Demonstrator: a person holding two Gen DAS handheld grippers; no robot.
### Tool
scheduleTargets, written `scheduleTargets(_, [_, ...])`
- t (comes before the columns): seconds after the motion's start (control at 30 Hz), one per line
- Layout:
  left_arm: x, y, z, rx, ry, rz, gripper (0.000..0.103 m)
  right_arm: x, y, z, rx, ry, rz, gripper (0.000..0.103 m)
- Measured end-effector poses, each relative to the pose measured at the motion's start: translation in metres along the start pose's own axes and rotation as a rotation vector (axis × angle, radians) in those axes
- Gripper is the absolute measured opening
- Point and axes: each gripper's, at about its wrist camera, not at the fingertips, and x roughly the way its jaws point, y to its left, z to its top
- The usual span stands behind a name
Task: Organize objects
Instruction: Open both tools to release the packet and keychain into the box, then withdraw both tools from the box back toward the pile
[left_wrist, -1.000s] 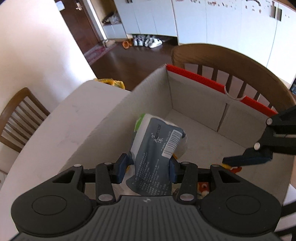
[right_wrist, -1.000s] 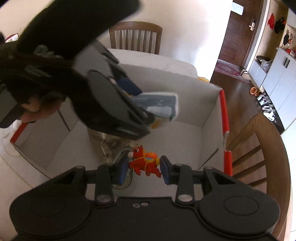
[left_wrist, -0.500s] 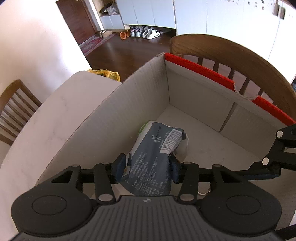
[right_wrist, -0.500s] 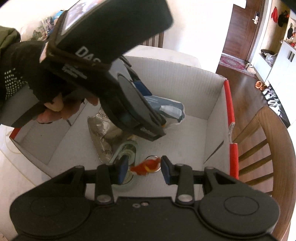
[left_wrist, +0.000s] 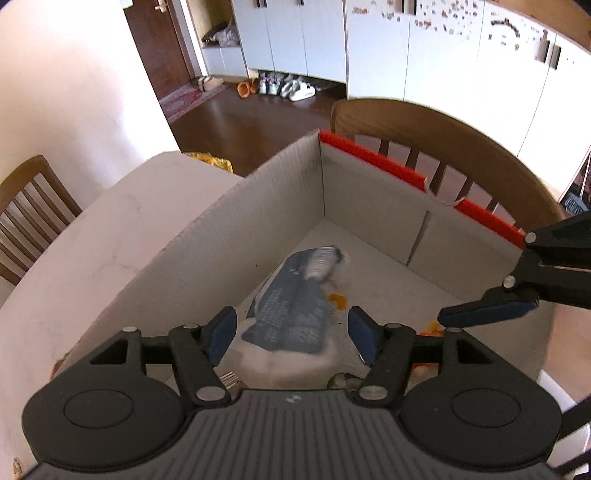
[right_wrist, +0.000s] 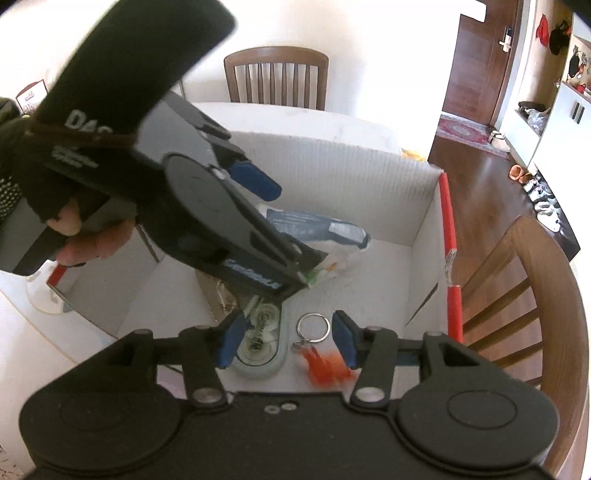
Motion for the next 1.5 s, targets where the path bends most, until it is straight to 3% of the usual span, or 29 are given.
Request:
scheduleTargets(0.53, [-0.093,0.020,-0.033,-0.096,-0.176,0.010,0.069,-0.049,0.036,0.018,-0.005,-0.072,-0.033,0.069])
scheduleTargets(0.87, [-0.146,0.055,-0.087,-0.191,-0.253,0.047,0.075,-0.065,0.090,0.037,-0.024,-0.083,-0.035,0.080])
scheduleTargets(1.5, [-0.208,0.146,-0.207,-0.419,-0.285,0.156,0.086,-0.051,0.196,0.068,-0.080,-0.106,0.007,0.097])
